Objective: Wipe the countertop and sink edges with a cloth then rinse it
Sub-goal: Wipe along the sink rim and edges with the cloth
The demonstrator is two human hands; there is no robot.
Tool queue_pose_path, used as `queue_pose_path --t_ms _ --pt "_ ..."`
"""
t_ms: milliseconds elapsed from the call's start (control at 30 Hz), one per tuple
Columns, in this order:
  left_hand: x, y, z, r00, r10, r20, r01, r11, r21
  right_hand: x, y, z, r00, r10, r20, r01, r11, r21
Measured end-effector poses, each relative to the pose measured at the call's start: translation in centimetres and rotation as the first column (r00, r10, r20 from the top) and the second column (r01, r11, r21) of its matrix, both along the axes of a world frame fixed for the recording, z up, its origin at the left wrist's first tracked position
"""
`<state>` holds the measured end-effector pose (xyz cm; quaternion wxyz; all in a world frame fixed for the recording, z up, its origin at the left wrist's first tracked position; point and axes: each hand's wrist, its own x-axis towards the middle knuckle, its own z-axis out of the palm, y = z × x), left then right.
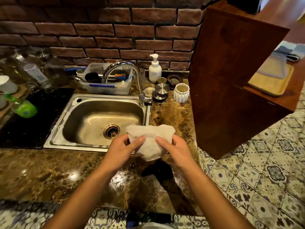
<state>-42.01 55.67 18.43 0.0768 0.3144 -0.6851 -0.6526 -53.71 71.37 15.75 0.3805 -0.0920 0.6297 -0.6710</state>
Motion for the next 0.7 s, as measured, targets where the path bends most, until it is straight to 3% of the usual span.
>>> queue_pose_path --t_ms 133,300,500,700 --pt "-0.9 0.3 -0.8 0.998 0.067 -0.003 -0.067 0.997 -0.047 -1.8 0.0 -0.6 0.998 0.027 -0.051 -0.027 1.000 0.002" --pt "-1.9 0.1 -2.2 0.989 0.143 0.029 -0.146 0.982 0.120 -2.6 -0.8 -1.5 0.993 0.007 0.114 -0.002 0.999 -0.045" --pt "-2.8 -1.9 -5.2 0.993 0.097 0.070 -0.109 0.973 0.204 -3.1 -2.1 -3.9 0.998 0.002 -0.070 0.009 0.985 0.170" --pt "-3.5 -5.7 -9.8 0.987 0.008 0.160 -0.056 0.952 0.302 -2.4 -3.5 -7.8 0.993 -0.116 -0.019 0.117 0.954 0.276"
